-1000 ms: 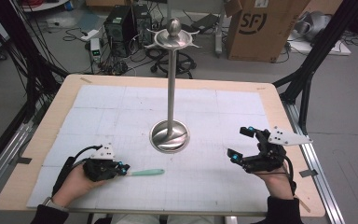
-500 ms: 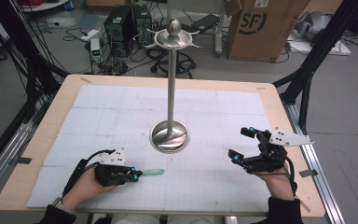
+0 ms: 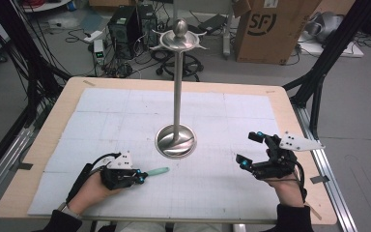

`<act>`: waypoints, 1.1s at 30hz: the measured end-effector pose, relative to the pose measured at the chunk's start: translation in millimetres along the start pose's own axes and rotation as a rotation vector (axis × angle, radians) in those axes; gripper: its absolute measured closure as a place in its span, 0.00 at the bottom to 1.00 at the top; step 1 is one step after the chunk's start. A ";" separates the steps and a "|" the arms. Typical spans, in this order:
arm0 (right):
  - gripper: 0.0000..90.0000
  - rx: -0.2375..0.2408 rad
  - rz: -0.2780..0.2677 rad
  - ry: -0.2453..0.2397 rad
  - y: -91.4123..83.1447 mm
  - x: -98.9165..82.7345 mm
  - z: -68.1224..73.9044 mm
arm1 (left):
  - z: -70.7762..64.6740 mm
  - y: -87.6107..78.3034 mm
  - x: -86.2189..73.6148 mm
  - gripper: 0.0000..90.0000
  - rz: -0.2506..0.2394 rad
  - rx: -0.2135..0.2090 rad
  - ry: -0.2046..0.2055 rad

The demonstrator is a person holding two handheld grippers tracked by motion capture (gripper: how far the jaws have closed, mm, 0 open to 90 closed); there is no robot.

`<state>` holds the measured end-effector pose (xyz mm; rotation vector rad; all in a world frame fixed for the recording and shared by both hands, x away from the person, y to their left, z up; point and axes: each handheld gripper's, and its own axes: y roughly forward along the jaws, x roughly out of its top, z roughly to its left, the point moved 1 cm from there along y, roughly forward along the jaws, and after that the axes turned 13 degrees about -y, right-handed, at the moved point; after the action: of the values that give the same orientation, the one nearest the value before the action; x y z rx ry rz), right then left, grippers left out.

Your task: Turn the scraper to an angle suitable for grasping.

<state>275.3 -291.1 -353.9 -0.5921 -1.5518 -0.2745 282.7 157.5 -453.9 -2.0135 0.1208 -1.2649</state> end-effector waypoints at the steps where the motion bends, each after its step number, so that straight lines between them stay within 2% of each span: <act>1: 0.04 0.000 0.000 0.000 0.0 0.0 0.0 | 0.0 0.0 0.0 1.00 0.000 0.000 0.000; 6: 0.04 0.010 0.014 -0.003 5.6 -0.9 -0.4 | 1.3 -1.1 0.7 1.00 -0.007 0.010 0.006; 11: 0.04 0.010 0.016 -0.003 5.3 -1.4 -1.1 | 4.5 -17.1 3.8 0.98 -0.064 -0.031 -0.037; 15: 0.04 0.004 0.011 -0.001 3.0 -1.9 -2.2 | 6.0 -30.3 4.7 0.87 -0.081 -0.021 -0.011; 16: 0.04 0.004 0.011 -0.001 3.0 -1.9 -2.2 | 5.9 -33.7 5.9 0.87 -0.093 -0.023 -0.010; 18: 0.04 0.004 0.011 0.003 2.3 -1.9 -2.1 | 5.1 -39.9 9.0 0.74 -0.114 -0.040 -0.016; 19: 0.04 0.005 0.013 0.006 2.2 -2.0 -2.0 | 5.2 -43.1 10.4 0.69 -0.124 -0.037 -0.001; 21: 0.04 0.000 0.017 0.003 2.5 -2.8 -2.9 | 5.3 -48.9 12.2 0.64 -0.141 -0.064 0.012; 22: 0.04 -0.001 0.025 0.011 2.9 -3.4 -2.8 | 5.1 -52.3 12.8 0.58 -0.173 -0.076 0.011; 23: 0.04 -0.002 0.027 0.011 3.3 -4.0 -2.9 | 5.4 -54.9 13.6 0.50 -0.185 -0.068 -0.002; 24: 0.05 0.002 0.028 0.010 3.9 -4.6 -3.1 | 5.8 -56.7 14.0 0.47 -0.197 -0.068 -0.027; 27: 0.05 0.004 0.032 0.013 5.3 -4.8 -3.0 | 6.9 -61.4 14.6 0.31 -0.214 -0.058 -0.067; 29: 0.05 0.007 0.031 0.008 5.9 -4.7 -3.5 | 7.2 -62.7 15.5 0.21 -0.220 -0.067 -0.066; 33: 0.05 0.006 0.034 0.015 5.7 -4.9 -3.5 | 5.6 -63.1 17.5 0.18 -0.209 -0.050 -0.042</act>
<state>281.2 -289.1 -359.5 -0.6100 -1.5262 -0.2486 277.7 198.3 -402.6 -2.1380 -0.0814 -1.3582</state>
